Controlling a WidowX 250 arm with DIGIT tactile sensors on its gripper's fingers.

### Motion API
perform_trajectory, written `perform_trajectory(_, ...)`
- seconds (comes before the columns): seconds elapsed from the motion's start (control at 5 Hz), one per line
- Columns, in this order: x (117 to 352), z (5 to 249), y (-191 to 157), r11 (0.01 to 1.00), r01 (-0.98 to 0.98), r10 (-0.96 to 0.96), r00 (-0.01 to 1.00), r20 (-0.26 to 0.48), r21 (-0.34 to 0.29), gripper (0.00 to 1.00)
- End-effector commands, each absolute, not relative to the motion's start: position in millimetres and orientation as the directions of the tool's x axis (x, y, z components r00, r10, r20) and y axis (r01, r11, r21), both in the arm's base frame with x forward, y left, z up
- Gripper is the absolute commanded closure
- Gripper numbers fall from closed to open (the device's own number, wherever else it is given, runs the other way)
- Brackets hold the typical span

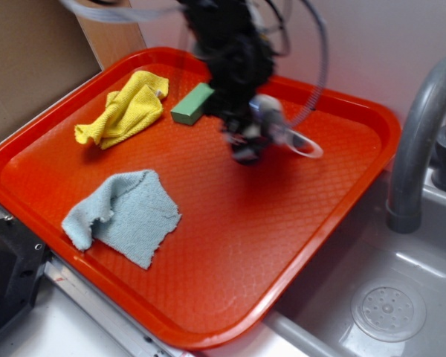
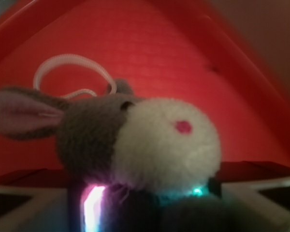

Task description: Grab the gray animal.

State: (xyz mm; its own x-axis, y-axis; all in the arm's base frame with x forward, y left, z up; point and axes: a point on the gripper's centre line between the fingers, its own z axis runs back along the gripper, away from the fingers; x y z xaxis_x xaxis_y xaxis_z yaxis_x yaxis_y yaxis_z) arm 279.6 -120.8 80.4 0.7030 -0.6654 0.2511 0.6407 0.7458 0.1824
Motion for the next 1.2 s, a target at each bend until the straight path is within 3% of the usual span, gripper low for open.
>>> perform_trajectory(0.0, 232.6, 165.4, -107.7, 0.957, 0.196, -0.263, 0.895, 0.359, 0.213, 1.0)
perform_trajectory(0.2, 212.7, 196.7, -95.6, 0.985, -0.045, -0.017, 0.938, 0.347, 0.168, 1.0)
perform_trajectory(0.4, 203.6, 226.2, -79.0, 0.955, -0.286, 0.25, 0.921, 0.3, 0.081, 1.0)
perform_trajectory(0.6, 202.9, 239.1, -63.5, 0.895, -0.446, 0.429, 0.872, 0.236, 0.018, 1.0)
perform_trajectory(0.8, 200.4, 239.5, -65.7, 0.898, -0.439, 0.433, 0.864, 0.255, -0.037, 1.0)
perform_trajectory(1.0, 207.5, 223.0, -71.8, 0.951, -0.308, 0.296, 0.916, 0.271, 0.003, 1.0)
